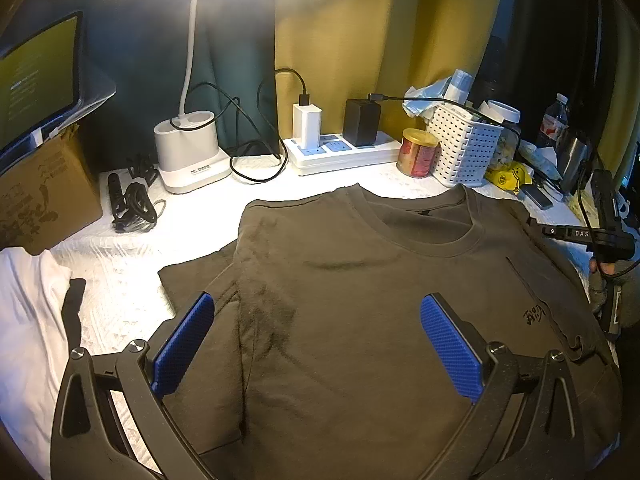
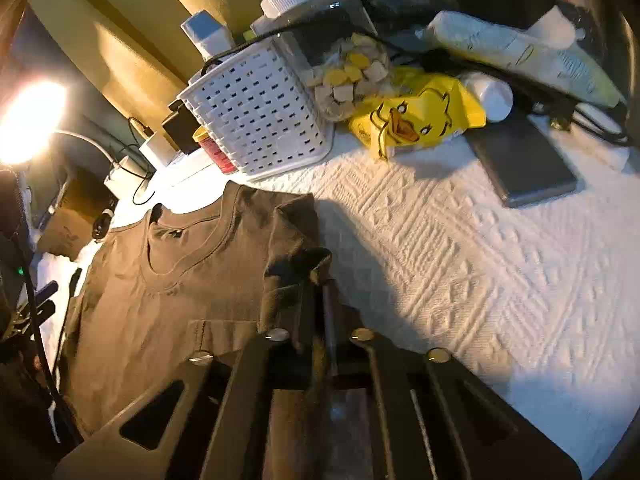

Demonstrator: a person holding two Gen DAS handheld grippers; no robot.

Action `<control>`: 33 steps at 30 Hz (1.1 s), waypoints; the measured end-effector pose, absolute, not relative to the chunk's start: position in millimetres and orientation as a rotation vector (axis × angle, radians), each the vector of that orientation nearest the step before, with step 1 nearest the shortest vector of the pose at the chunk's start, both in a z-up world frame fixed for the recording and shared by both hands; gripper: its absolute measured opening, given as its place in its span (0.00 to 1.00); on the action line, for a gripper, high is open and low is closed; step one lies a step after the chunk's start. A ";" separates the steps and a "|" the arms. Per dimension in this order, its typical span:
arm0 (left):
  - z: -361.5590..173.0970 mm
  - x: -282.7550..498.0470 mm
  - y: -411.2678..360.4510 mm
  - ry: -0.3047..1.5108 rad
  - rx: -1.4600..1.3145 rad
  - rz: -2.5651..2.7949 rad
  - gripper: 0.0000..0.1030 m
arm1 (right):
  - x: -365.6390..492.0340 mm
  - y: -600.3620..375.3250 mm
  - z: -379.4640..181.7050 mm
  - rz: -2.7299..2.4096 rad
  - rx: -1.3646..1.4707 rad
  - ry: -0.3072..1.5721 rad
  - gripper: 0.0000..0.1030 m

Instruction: Fold small clothes

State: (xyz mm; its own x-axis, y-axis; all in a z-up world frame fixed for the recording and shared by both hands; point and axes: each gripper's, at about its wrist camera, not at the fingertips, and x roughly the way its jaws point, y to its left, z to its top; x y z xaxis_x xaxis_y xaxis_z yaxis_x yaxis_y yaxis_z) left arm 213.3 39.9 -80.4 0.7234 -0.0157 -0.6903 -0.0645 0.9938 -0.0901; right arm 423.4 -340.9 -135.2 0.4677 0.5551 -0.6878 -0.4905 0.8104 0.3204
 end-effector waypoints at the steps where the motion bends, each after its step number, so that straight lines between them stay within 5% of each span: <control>1: -80.0 213.1 39.8 0.760 -0.109 0.027 0.99 | 421.5 -342.7 -131.3 0.621 0.071 0.857 0.03; 18: -81.1 209.2 60.3 0.762 -0.096 0.088 0.99 | 427.5 -371.0 -130.9 0.303 -0.112 0.799 0.03; 20: -80.7 206.7 68.3 0.759 -0.100 0.096 0.99 | 423.1 -373.0 -128.5 0.297 -0.111 0.799 0.09; 22: -82.0 205.4 76.4 0.758 -0.104 0.104 0.99 | 415.3 -372.4 -126.0 0.288 -0.116 0.794 0.29; 24: -84.0 203.9 85.3 0.760 -0.098 0.119 0.99 | 402.0 -372.6 -122.0 0.283 -0.116 0.787 0.37; 33: -101.1 207.9 128.6 0.797 -0.123 0.139 0.98 | 361.4 -365.0 -105.4 0.270 -0.077 0.756 0.38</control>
